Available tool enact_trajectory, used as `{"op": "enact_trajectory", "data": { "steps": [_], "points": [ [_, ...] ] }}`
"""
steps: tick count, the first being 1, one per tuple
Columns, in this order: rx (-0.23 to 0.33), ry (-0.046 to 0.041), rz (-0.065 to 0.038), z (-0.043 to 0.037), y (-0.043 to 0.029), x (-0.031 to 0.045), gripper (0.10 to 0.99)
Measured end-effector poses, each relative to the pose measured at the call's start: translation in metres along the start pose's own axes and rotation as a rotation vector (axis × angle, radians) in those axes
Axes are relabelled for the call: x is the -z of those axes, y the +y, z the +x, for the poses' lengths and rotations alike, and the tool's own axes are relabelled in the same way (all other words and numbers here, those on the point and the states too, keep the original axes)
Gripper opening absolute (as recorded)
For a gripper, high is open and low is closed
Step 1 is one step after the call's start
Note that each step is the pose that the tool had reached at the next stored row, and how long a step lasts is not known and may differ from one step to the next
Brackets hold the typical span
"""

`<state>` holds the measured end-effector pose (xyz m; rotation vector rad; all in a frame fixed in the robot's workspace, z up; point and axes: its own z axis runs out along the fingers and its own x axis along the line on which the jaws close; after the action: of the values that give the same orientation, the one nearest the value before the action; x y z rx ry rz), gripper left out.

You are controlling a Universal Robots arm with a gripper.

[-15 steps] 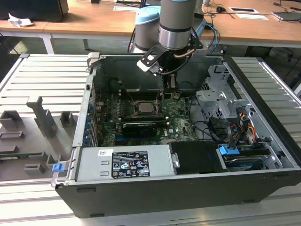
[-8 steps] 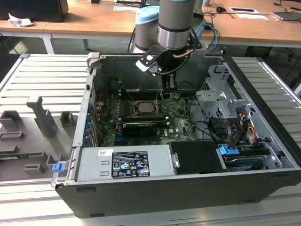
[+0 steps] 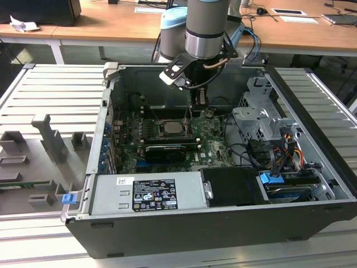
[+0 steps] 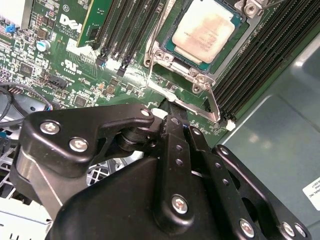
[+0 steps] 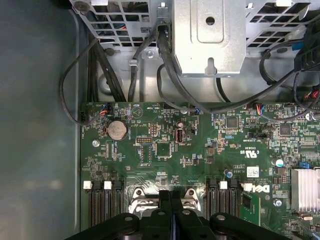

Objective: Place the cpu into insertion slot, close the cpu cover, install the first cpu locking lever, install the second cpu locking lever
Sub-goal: 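Close the cpu cover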

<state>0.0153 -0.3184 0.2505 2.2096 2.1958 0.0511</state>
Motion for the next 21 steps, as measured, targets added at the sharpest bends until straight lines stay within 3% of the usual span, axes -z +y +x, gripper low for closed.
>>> {"op": "enact_trajectory", "data": {
  "steps": [21],
  "points": [
    [0.000,0.0000,0.000,-0.0001,-0.0085,-0.0009,0.106]
  ]
}}
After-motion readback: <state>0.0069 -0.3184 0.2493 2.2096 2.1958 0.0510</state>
